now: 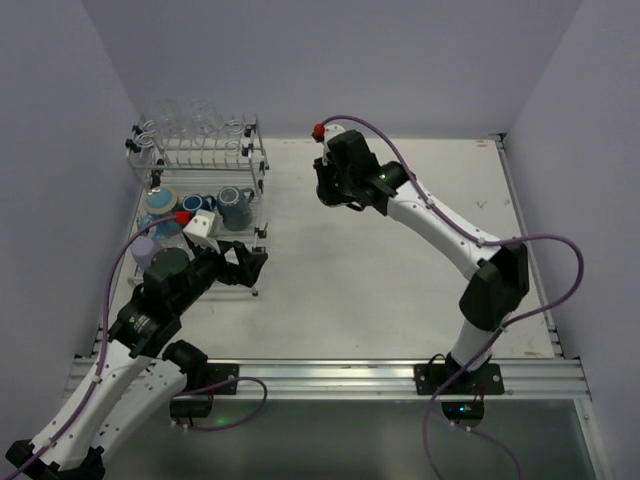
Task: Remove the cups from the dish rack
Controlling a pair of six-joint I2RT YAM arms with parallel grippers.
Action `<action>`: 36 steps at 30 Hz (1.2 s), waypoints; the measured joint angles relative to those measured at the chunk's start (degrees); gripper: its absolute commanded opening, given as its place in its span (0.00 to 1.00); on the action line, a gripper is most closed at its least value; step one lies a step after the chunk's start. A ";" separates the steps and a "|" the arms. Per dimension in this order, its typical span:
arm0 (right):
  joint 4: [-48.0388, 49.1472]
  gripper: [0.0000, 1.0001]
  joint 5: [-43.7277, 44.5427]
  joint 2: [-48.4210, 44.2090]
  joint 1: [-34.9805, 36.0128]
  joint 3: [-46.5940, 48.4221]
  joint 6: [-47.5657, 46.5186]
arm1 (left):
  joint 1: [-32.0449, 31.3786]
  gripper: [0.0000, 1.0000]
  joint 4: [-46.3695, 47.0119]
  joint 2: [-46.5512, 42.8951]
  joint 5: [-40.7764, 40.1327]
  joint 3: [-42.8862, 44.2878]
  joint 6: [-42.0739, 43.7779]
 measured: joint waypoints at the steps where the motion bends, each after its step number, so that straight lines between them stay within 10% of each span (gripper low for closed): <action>1: -1.70 0.00 0.55 3.13 -0.81 2.84 -0.96 | 0.42 1.00 0.02 -0.37 0.35 -0.02 0.22; 21: -11.17 0.04 0.15 32.65 -7.93 19.82 -11.23 | 3.96 1.00 0.39 -1.20 2.12 -0.83 1.29; 29: -10.60 0.42 -0.83 32.83 -7.96 19.82 -13.05 | 9.25 1.00 -2.14 1.51 -8.17 -0.83 -0.55; 36: -9.01 0.54 -0.85 32.74 -8.00 19.34 -14.29 | 9.62 1.00 -5.49 5.46 -18.62 1.44 -5.46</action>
